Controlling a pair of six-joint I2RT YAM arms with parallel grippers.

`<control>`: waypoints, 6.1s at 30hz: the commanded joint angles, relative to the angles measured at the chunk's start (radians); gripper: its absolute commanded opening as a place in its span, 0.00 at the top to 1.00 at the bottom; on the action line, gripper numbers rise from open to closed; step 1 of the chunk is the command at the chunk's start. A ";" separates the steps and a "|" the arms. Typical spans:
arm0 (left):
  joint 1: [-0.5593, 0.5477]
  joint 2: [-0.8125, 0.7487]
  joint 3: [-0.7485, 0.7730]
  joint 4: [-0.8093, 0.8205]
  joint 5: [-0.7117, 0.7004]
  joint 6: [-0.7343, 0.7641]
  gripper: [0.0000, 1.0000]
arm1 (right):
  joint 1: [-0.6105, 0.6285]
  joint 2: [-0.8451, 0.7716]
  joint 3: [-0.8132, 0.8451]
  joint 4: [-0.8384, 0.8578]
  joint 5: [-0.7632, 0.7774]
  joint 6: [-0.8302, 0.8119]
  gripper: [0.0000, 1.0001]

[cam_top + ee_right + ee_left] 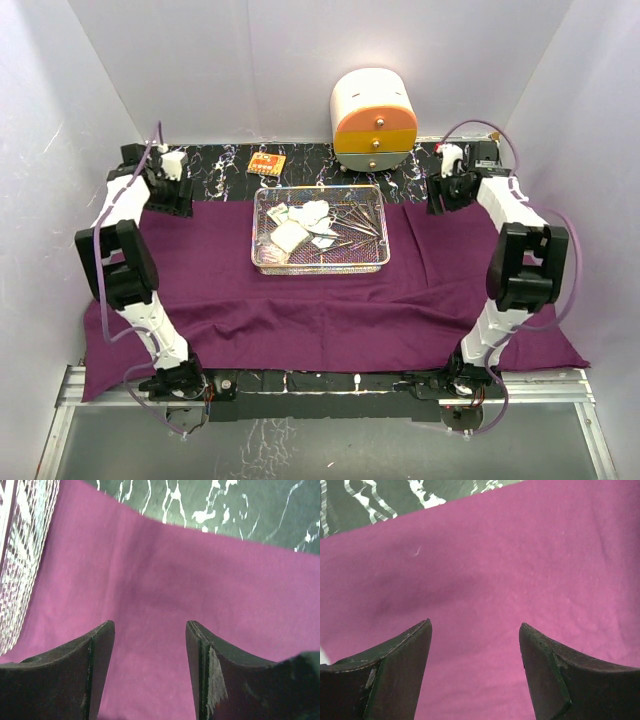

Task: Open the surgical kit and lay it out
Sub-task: Smooth out the surgical kit at the center of the board.

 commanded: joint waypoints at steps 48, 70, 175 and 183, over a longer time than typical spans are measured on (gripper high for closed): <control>-0.207 0.214 -0.151 0.219 -0.218 -0.198 1.00 | 0.123 0.305 0.036 0.213 0.120 0.233 0.96; -0.145 0.409 0.116 0.153 -0.247 -0.195 1.00 | 0.112 0.526 0.332 0.160 0.297 0.240 1.00; -0.034 0.446 0.231 0.233 -0.243 -0.265 0.34 | -0.072 0.518 0.506 -0.025 -0.021 0.133 0.31; -0.031 0.257 0.088 0.294 -0.159 -0.270 0.20 | -0.075 0.471 0.424 0.012 0.075 0.088 0.27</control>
